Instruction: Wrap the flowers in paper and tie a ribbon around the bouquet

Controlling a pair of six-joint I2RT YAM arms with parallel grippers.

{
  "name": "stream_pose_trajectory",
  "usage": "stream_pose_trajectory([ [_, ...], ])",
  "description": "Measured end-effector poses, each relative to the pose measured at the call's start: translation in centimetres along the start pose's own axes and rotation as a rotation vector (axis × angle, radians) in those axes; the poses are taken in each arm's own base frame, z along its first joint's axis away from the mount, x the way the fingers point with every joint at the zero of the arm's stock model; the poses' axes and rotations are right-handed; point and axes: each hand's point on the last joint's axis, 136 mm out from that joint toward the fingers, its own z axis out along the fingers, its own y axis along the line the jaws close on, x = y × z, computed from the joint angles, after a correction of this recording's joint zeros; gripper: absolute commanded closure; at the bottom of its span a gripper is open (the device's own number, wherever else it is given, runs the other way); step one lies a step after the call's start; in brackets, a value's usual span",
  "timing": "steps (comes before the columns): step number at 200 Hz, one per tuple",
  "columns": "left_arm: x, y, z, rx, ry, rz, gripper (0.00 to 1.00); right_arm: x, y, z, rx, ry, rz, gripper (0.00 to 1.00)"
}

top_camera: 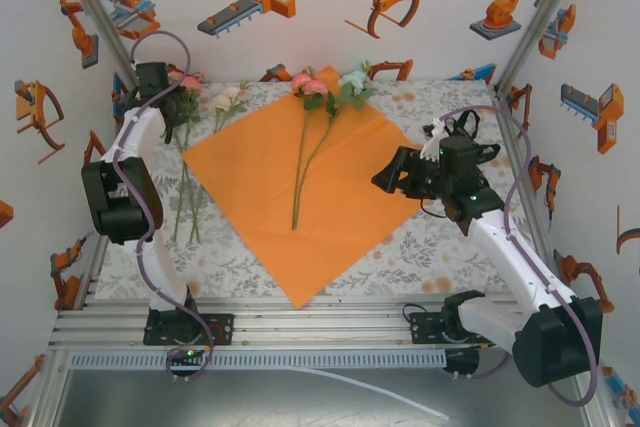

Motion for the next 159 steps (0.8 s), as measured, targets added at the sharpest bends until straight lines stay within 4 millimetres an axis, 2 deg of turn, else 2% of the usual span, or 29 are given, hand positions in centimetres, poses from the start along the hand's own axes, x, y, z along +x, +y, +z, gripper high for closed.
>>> stream_pose_trajectory([
  [21, 1.4, 1.3, 2.1, -0.034, 0.057, 0.014, 0.64, 0.2, -0.2, 0.2, 0.004, 0.008, 0.004, 0.29],
  [53, 3.2, 1.8, 5.7, -0.053, 0.140, 0.037, 0.63, 0.2, -0.3, 0.3, 0.006, 0.011, 0.004, 0.29],
  [69, 3.7, 2.0, 6.8, -0.057, 0.166, 0.046, 0.62, 0.2, -0.3, 0.3, 0.007, 0.011, 0.002, 0.29],
  [87, 3.8, 1.7, 7.5, -0.037, 0.183, 0.062, 0.62, 0.2, -0.3, 0.3, 0.010, 0.011, 0.002, 0.29],
  [127, 3.2, -0.2, 8.1, 0.070, 0.194, 0.121, 0.62, 0.2, -0.5, 0.4, 0.015, 0.012, 0.004, 0.29],
  [159, 3.2, -0.8, 9.7, 0.085, 0.210, 0.157, 0.62, 0.4, -0.6, 0.4, 0.022, 0.017, 0.007, 0.29],
])
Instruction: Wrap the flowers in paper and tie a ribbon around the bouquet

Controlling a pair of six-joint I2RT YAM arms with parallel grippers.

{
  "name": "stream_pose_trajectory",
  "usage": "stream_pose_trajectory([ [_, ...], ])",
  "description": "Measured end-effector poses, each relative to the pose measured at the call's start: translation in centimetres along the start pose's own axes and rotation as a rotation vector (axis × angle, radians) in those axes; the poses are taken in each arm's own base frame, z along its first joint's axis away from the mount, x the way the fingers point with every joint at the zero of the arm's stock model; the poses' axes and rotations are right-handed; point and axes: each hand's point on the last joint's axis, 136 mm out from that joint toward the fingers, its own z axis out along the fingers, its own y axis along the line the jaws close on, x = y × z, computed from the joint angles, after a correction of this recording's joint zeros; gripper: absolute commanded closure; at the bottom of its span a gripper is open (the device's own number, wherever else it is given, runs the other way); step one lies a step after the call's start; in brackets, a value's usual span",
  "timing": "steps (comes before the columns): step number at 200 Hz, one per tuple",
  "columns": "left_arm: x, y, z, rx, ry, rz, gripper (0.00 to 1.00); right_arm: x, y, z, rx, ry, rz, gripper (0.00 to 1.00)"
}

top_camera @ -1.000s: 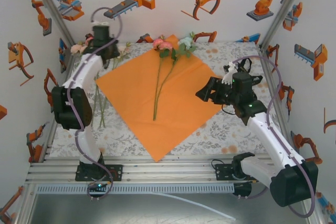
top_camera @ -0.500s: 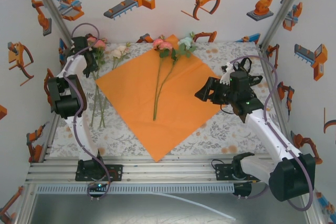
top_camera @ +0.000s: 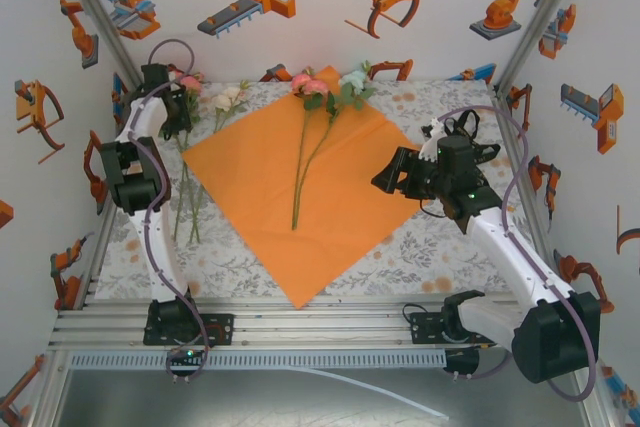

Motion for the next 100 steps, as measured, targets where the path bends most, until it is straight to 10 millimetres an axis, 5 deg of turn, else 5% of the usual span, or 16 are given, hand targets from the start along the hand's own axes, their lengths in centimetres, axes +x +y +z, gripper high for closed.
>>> stream_pose_trajectory([
  [100, 1.4, -1.7, 2.2, -0.057, 0.139, 0.104, 0.66, 0.1, -0.2, -0.1, 0.015, 0.005, 0.005, 0.29],
])
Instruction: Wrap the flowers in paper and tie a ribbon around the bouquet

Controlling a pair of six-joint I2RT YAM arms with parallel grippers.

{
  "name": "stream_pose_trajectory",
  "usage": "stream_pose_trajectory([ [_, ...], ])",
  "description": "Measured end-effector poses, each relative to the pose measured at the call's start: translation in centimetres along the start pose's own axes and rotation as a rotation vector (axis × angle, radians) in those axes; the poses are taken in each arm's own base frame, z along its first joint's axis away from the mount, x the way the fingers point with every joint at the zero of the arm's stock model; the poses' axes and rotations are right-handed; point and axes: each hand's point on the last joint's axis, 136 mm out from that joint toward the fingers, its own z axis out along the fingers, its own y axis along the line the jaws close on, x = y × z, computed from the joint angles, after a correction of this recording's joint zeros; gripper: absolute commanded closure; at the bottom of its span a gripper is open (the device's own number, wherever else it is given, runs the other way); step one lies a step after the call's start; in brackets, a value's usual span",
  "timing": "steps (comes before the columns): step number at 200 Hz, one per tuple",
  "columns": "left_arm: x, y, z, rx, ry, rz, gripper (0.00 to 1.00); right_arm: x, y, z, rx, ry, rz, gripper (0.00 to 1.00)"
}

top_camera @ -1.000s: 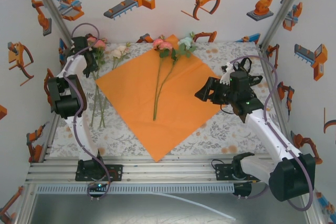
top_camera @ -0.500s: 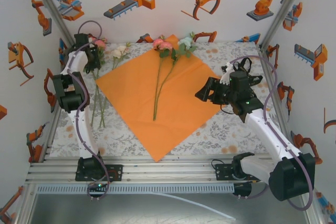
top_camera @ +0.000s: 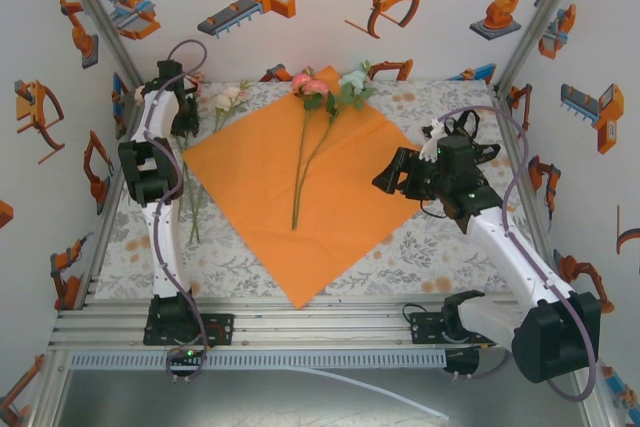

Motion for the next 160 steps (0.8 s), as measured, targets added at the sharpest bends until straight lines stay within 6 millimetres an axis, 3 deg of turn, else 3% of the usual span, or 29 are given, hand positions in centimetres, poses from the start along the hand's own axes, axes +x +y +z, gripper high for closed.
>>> stream_pose_trajectory([
  [81, 1.1, 0.1, -0.1, -0.012, 0.058, 0.011, 1.00, -0.4, 0.6, -1.0, -0.011, -0.028, -0.012, 0.29],
  [117, 1.0, 1.1, -0.4, -0.060, 0.058, 0.024, 1.00, -0.4, 0.6, -1.2, -0.010, -0.028, -0.012, 0.29],
  [138, 0.0, 2.3, -2.0, -0.118, 0.028, 0.036, 1.00, -0.3, 0.6, -1.2, -0.009, -0.027, -0.011, 0.29],
  [160, -1.7, 3.3, -5.5, -0.166, -0.034, 0.035, 1.00, -0.3, 0.6, -1.2, -0.010, -0.027, -0.011, 0.29],
])
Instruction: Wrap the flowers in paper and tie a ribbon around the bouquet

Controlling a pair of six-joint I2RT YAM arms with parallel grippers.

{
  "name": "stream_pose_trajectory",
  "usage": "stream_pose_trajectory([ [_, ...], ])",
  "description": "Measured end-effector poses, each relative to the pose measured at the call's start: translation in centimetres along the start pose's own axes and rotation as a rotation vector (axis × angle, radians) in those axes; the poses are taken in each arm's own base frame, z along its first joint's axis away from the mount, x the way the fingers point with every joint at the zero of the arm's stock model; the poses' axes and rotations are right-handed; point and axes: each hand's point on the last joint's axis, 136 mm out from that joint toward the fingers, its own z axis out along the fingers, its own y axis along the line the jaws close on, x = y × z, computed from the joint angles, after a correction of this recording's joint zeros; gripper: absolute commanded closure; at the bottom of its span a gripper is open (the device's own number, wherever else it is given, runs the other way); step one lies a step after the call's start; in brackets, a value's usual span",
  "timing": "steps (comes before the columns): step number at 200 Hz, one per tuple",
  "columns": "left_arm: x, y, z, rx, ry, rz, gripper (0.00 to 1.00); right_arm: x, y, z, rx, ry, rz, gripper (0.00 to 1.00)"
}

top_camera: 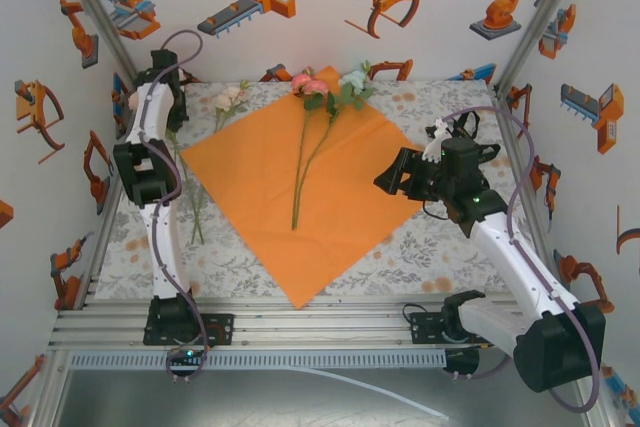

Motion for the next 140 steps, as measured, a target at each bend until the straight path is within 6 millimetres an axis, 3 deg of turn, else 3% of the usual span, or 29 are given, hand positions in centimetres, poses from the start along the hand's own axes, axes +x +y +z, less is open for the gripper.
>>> stream_pose_trajectory([
  [25, -2.9, 1.5, -6.0, -0.049, -0.114, -0.012, 1.00, 0.0, 0.0, 0.0, 0.000, -0.001, 0.000, 0.29],
  [46, -5.0, 0.4, -12.4, -0.027, -0.230, -0.016, 1.00, -0.1, 0.2, -0.2, -0.004, -0.008, -0.004, 0.29],
  [58, -6.0, -1.7, -16.5, 0.056, -0.307, -0.038, 1.00, -0.3, 0.3, -0.4, -0.007, -0.015, -0.006, 0.29],
  [71, -6.5, -5.3, -21.2, 0.230, -0.389, -0.098, 1.00, -0.3, 0.4, -0.4, -0.009, -0.018, -0.007, 0.29],
  [86, -6.3, -9.7, -25.7, 0.436, -0.454, -0.164, 1.00, -0.4, 0.4, -0.4, -0.011, -0.021, -0.004, 0.29],
  [94, -6.1, -11.7, -27.0, 0.517, -0.471, -0.184, 1.00, -0.5, 0.5, -0.4, -0.013, -0.023, -0.002, 0.29],
  [115, -5.5, -17.8, -27.9, 0.683, -0.463, -0.216, 1.00, -0.5, 0.5, -0.4, -0.015, -0.024, 0.000, 0.29],
  [126, -4.9, -21.4, -26.6, 0.739, -0.426, -0.210, 1.00, -0.5, 0.5, -0.5, -0.014, -0.024, -0.001, 0.29],
  [140, -3.5, -25.4, -23.5, 0.771, -0.352, -0.197, 1.00, -0.5, 0.5, -0.5, -0.013, -0.025, -0.005, 0.29],
])
